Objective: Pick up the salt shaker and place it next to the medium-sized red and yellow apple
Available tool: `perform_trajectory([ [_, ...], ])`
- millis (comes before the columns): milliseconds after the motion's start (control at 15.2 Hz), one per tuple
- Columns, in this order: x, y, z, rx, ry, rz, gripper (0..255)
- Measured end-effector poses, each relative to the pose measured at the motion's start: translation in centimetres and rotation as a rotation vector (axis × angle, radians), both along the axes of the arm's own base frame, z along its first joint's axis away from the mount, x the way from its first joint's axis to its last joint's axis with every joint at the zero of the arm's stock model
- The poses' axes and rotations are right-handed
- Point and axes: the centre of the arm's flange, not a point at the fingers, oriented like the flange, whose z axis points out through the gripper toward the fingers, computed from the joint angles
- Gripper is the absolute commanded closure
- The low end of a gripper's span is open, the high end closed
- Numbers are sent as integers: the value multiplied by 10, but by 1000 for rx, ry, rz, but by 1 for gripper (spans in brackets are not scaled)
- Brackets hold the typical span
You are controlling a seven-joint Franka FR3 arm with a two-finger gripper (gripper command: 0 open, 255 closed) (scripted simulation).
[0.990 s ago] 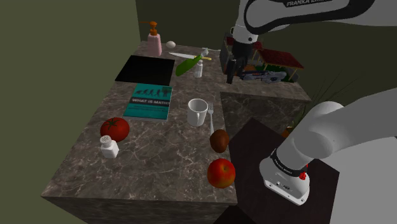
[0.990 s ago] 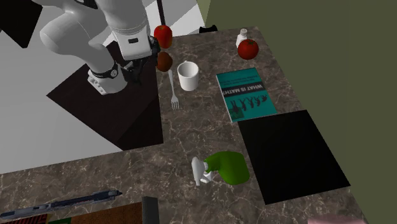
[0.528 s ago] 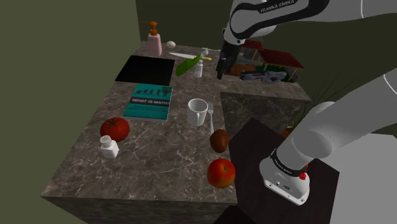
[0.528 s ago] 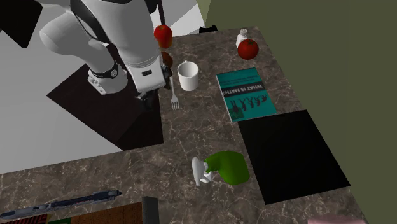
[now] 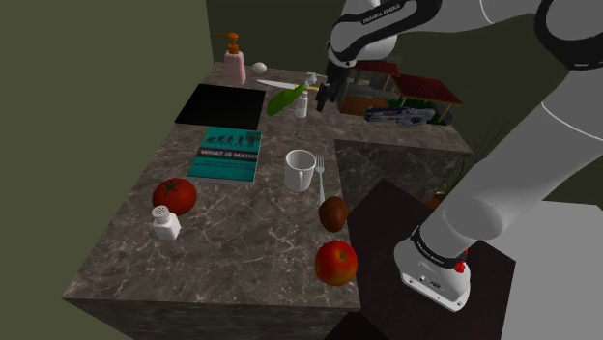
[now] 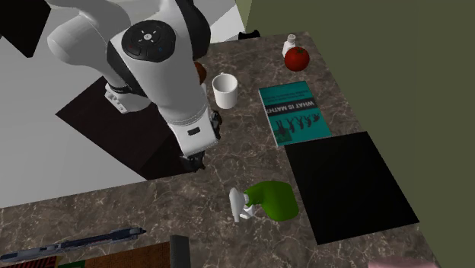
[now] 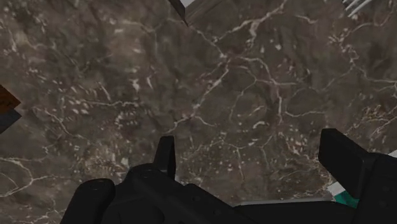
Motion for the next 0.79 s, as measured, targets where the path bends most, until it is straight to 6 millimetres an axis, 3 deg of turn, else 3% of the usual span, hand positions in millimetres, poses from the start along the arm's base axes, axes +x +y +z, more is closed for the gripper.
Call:
perform_trajectory([
  [660, 96, -56, -29, -6, -131, 41, 0],
  [792, 105, -60, -39, -7, -142, 44, 0],
])
